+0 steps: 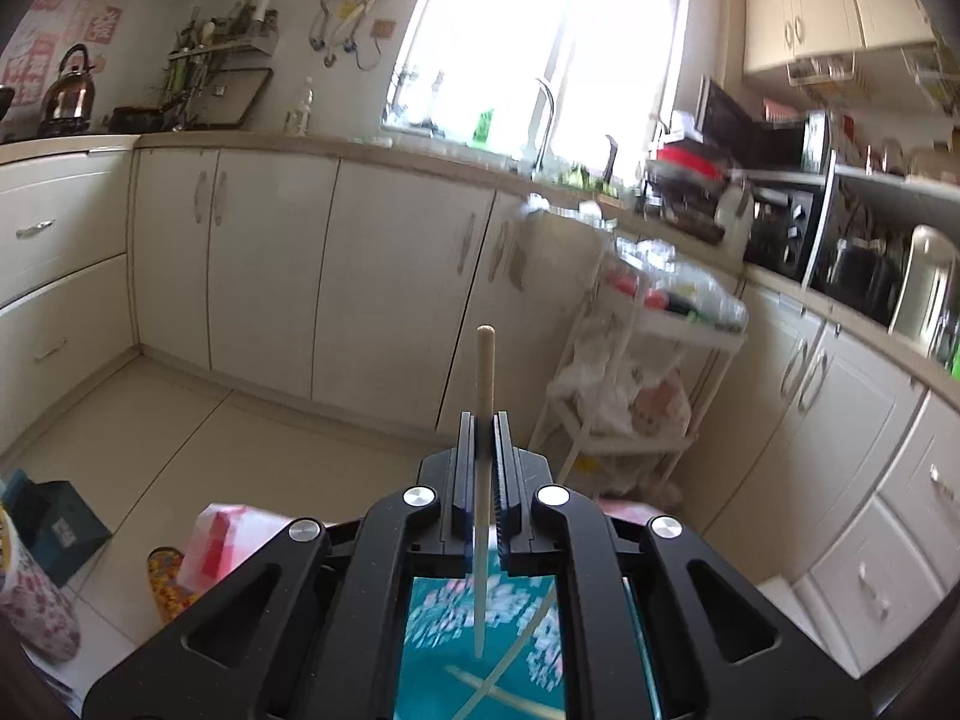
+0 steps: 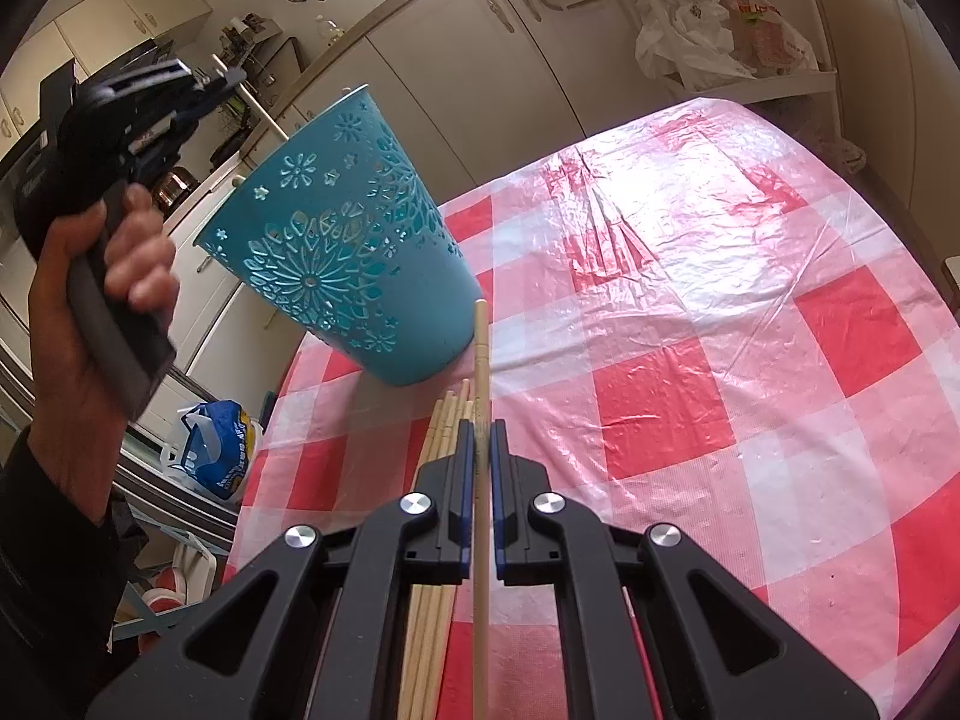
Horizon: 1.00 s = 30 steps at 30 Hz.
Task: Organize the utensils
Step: 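Carry the stick over the teal bin and open the left tool while the right tool holds its stick, then lower the held stick into the teal bin and open the right tool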
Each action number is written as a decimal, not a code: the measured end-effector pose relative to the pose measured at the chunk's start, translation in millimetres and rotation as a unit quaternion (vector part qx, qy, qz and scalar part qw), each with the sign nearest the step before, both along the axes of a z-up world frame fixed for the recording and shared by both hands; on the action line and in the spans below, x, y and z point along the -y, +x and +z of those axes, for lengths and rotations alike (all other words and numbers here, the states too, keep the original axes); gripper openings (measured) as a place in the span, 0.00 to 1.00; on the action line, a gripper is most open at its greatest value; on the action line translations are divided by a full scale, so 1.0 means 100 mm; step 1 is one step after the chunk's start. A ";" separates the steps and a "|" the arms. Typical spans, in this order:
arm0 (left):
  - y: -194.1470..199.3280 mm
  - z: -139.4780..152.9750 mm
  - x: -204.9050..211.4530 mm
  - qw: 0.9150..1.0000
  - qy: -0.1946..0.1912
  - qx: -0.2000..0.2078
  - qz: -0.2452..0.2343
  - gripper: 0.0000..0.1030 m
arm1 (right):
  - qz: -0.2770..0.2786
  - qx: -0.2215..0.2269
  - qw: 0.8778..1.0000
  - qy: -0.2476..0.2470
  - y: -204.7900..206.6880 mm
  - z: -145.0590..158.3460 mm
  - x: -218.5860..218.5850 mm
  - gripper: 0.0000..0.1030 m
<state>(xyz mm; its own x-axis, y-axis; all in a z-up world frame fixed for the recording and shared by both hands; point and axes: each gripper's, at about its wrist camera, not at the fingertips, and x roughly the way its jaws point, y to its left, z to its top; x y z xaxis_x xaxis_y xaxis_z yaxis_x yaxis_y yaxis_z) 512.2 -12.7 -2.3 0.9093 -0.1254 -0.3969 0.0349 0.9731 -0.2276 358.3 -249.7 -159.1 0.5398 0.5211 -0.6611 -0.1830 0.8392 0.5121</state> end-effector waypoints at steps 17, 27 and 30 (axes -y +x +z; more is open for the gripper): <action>-1.31 -0.23 -0.53 1.000 0.012 -0.017 0.019 0.61 | -0.020 0.147 0.989 0.021 -0.19 0.85 -0.02 0.06; -2.17 -0.76 -1.06 0.995 -0.055 -0.080 0.039 0.66 | -0.016 0.205 0.978 0.035 -0.10 1.68 -0.16 0.06; -2.33 -0.87 -1.15 0.993 -0.060 -0.089 0.038 0.66 | -0.014 0.223 0.974 0.031 -0.02 1.94 -0.22 0.06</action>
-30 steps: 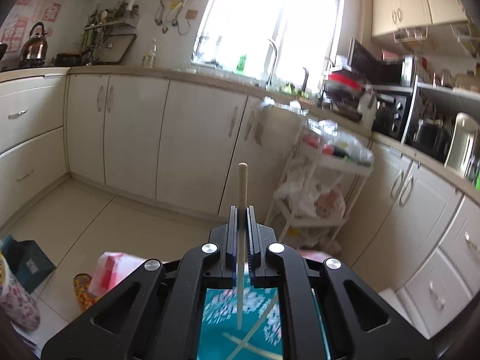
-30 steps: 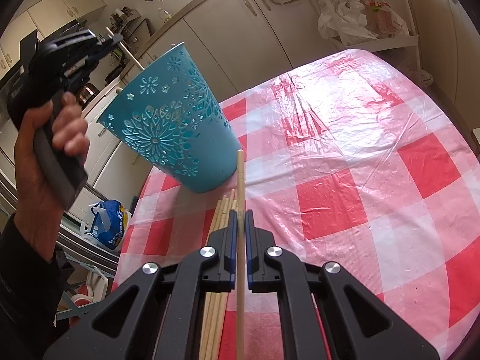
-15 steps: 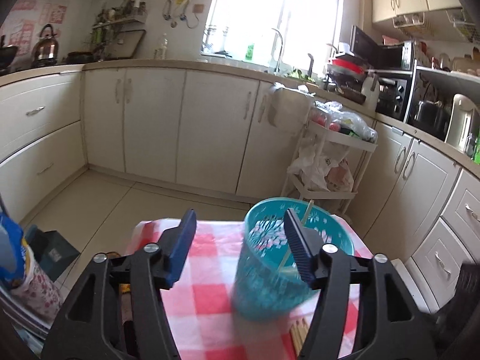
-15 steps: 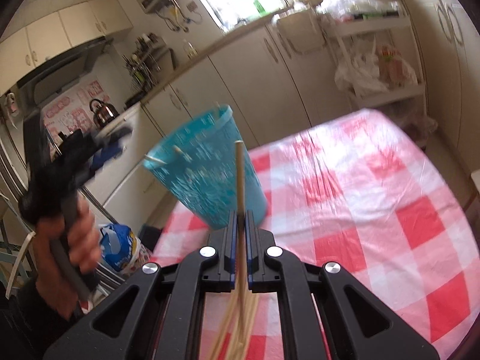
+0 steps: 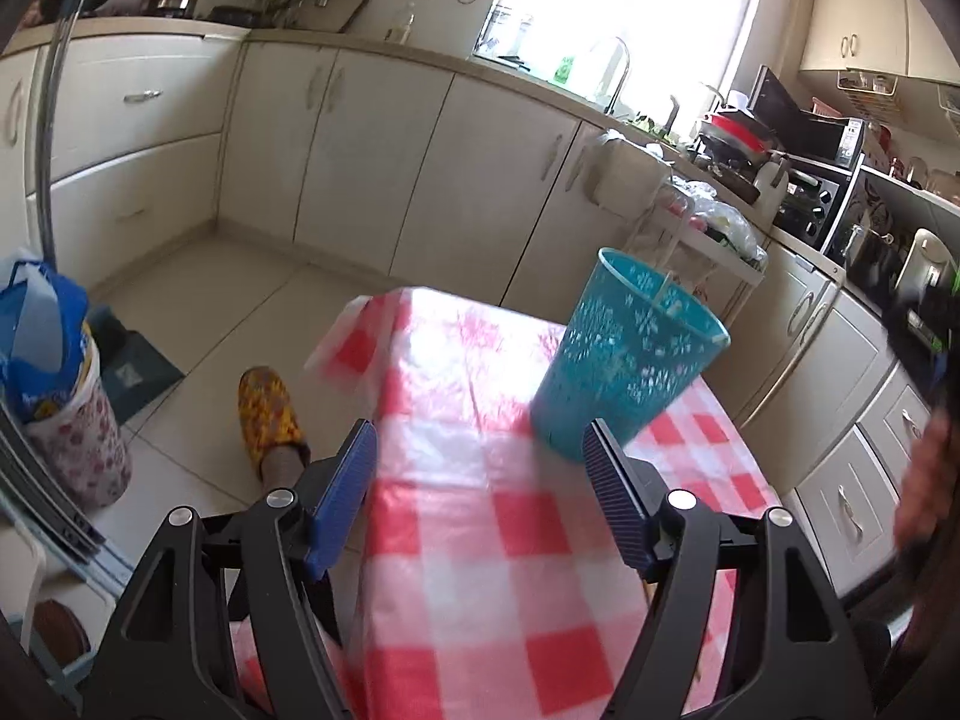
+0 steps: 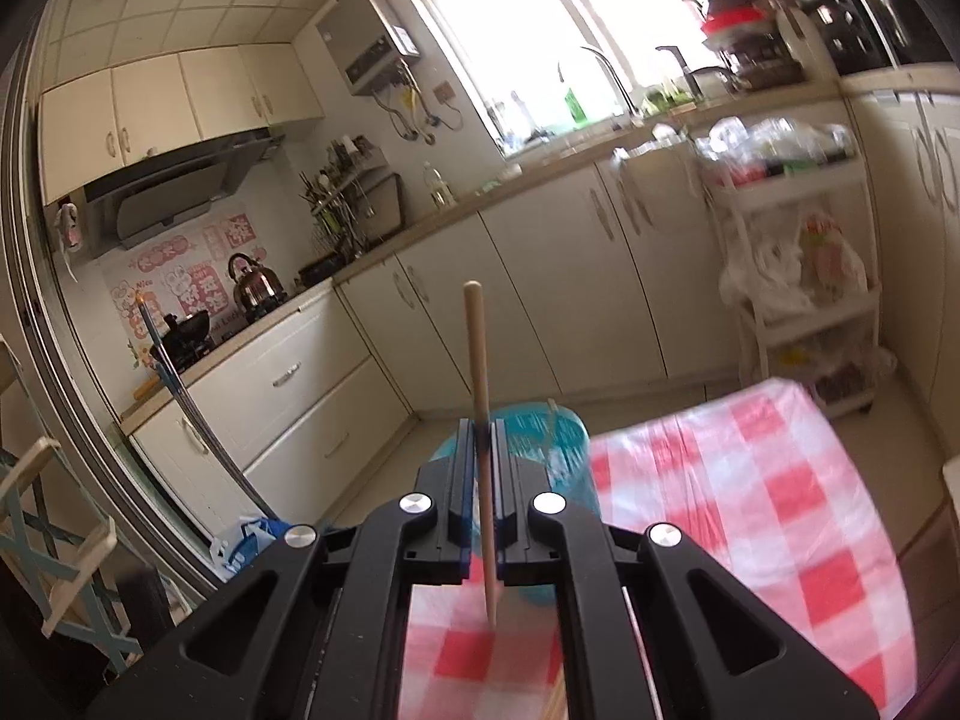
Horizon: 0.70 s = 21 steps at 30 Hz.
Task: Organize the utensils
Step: 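Lower the held stick into the teal bin and open the right tool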
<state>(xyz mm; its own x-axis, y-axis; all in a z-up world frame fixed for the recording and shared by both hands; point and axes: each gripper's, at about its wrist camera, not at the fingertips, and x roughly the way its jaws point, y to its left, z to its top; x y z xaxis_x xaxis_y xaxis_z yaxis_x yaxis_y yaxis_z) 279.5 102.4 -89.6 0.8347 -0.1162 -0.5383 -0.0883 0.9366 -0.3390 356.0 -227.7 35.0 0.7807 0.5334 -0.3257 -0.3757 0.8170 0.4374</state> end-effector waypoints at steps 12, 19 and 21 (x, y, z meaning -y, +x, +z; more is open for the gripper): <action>-0.24 0.11 0.05 0.999 0.022 0.016 -0.017 0.67 | -0.025 0.030 0.998 -0.052 0.54 0.29 -0.48 0.06; -0.27 0.10 0.11 0.999 0.036 -0.004 -0.011 0.67 | -0.005 -0.058 0.992 -0.110 1.00 -0.27 -0.88 0.10; -0.29 0.13 0.15 0.999 0.049 -0.005 -0.008 0.67 | -0.005 -0.069 0.992 -0.106 0.98 -0.36 -0.87 0.14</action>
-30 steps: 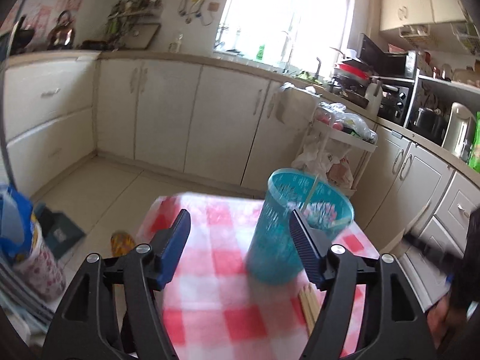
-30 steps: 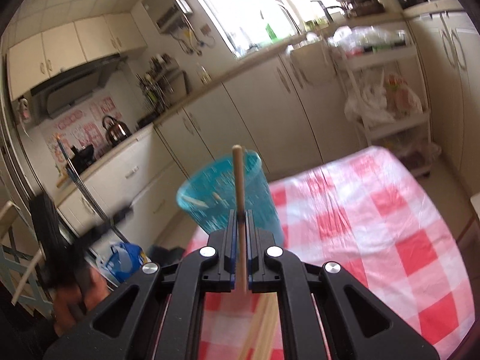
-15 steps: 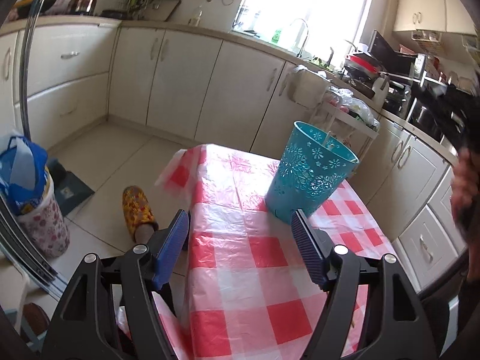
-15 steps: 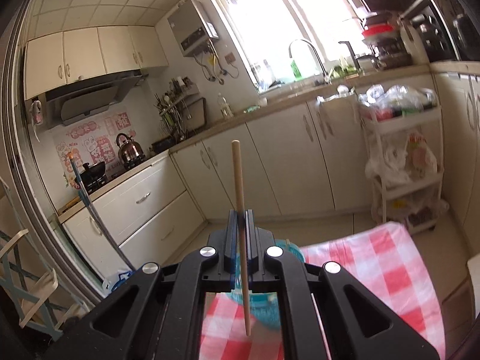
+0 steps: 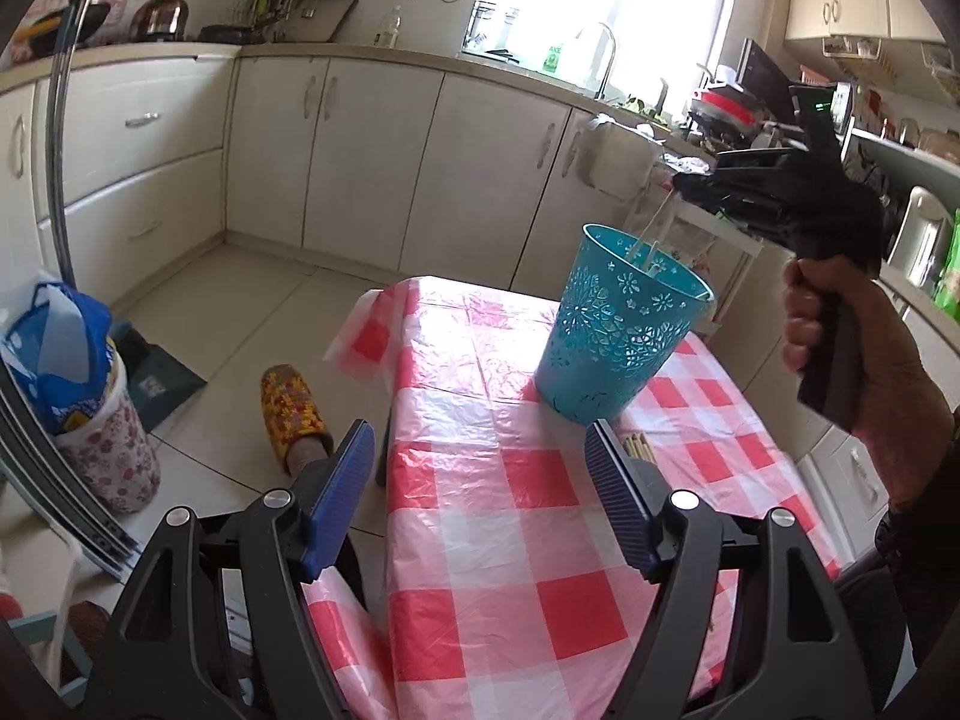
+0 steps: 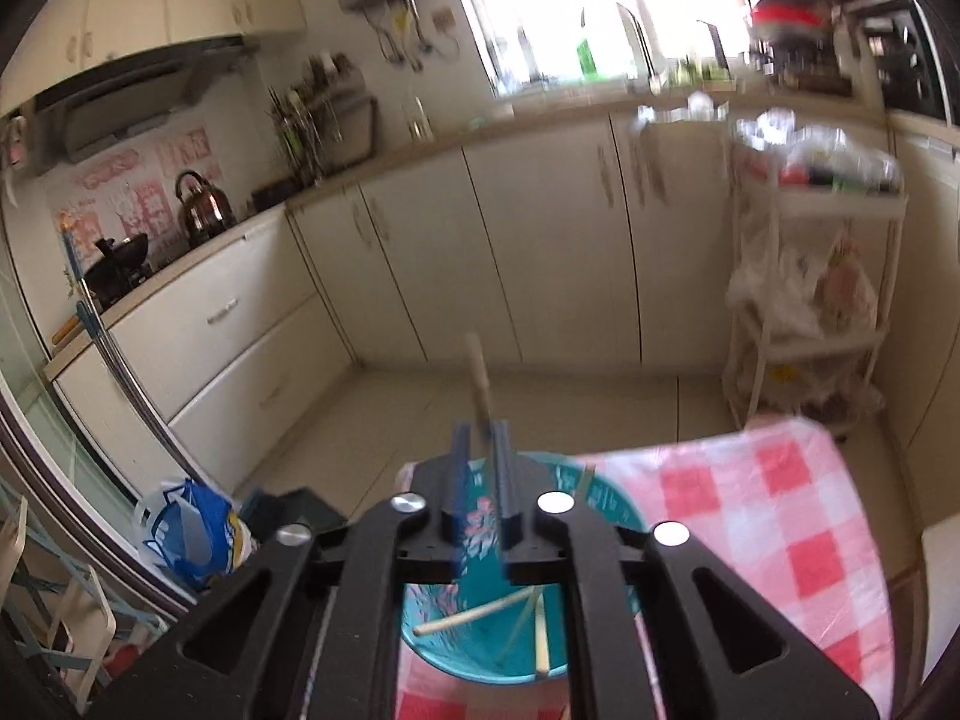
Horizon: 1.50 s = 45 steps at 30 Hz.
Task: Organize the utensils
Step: 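Lower the held stick into the teal bin and open the right tool, then move both open tools back down to the wooden sticks on the cloth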
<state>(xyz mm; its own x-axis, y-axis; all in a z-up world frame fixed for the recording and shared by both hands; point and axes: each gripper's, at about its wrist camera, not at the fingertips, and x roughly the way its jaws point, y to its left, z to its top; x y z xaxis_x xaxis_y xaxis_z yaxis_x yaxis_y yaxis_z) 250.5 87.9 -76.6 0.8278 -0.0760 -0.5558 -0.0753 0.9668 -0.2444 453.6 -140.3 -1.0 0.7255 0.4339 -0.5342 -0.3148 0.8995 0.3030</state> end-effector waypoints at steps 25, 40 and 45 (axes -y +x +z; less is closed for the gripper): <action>-0.78 0.53 0.71 0.992 0.122 0.022 -0.034 0.90 | -0.051 -0.104 0.993 -0.032 -1.89 -0.98 0.97 0.32; -0.35 -0.10 0.44 0.996 0.072 -0.049 -0.024 0.90 | -0.019 -0.172 0.982 -0.082 -1.35 -1.74 0.47 0.21; -0.21 -0.18 0.55 0.995 0.075 -0.058 -0.032 0.90 | -0.015 -0.163 0.981 -0.101 -1.23 -1.80 0.40 0.20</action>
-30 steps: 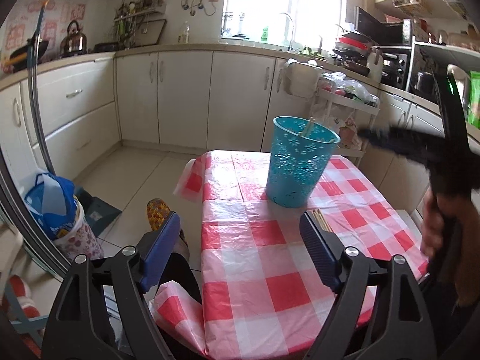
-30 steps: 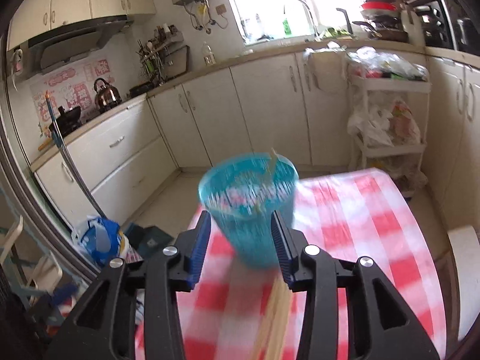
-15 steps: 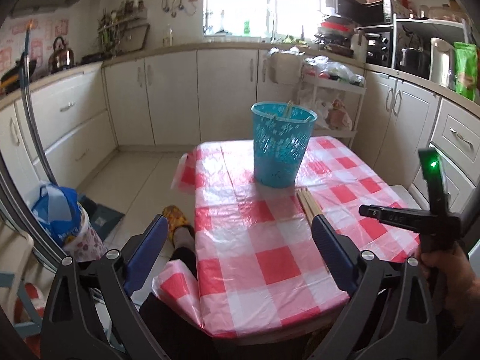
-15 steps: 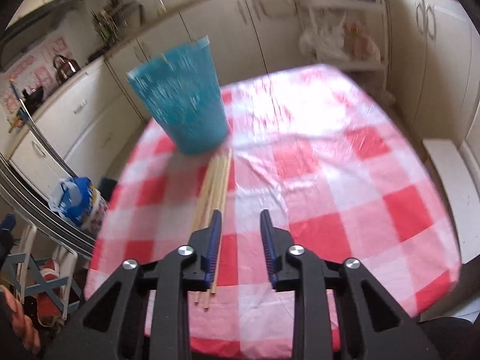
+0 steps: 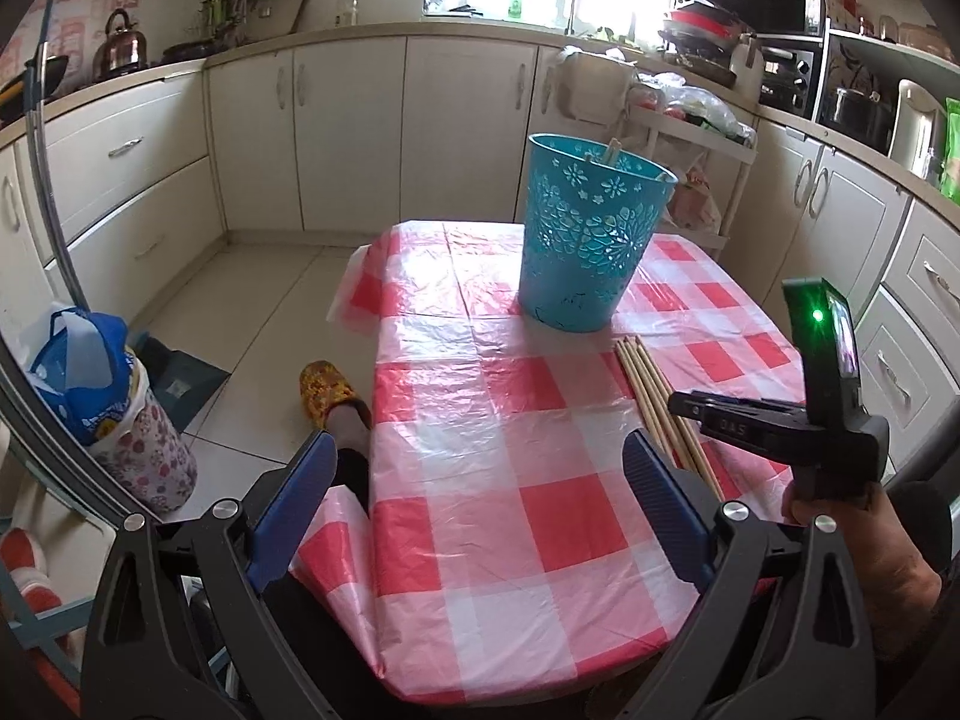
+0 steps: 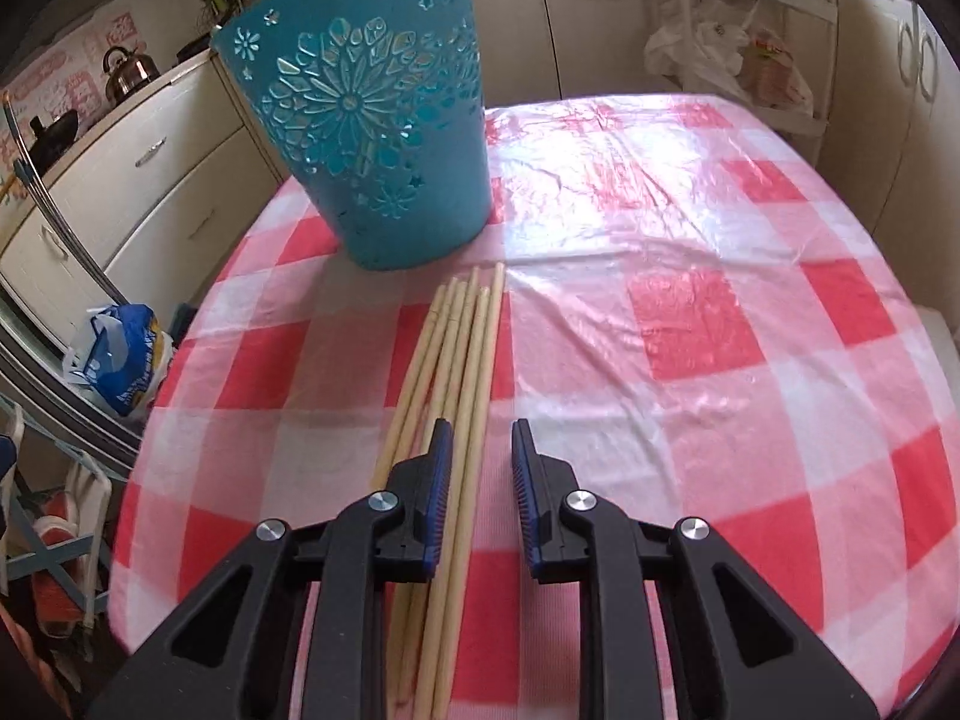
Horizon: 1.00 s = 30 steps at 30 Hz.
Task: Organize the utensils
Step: 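Move both open tools back down to the wooden sticks on the cloth, then close the left tool on one wooden stick while the right tool grasps another stick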
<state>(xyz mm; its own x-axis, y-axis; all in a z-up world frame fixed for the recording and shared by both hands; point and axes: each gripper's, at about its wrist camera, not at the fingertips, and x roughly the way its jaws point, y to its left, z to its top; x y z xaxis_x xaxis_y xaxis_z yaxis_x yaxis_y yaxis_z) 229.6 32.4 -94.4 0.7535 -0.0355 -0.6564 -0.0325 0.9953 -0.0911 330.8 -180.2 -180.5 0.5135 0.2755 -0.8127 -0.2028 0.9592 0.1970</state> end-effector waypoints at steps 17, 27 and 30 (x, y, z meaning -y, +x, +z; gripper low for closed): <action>1.06 -0.48 0.74 0.998 0.007 -0.048 -0.027 0.89 | 0.020 -0.007 1.000 0.015 0.23 0.01 0.23 0.12; 1.33 -0.70 0.92 0.997 0.026 -0.076 -0.023 0.89 | 0.006 -0.011 0.997 0.074 0.26 0.03 0.50 0.12; 1.39 -0.75 0.95 0.996 0.034 -0.085 -0.019 0.89 | 0.012 -0.009 0.998 0.066 0.30 0.04 0.44 0.13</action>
<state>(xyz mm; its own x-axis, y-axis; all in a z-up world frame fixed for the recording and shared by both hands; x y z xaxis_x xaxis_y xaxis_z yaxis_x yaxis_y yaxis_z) 368.1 -63.1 -168.9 0.6308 -0.0129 -0.7759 -0.0036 0.9998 -0.0195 360.3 -224.2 -176.4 0.4915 0.3934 -0.7770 -0.2209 0.9193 0.3257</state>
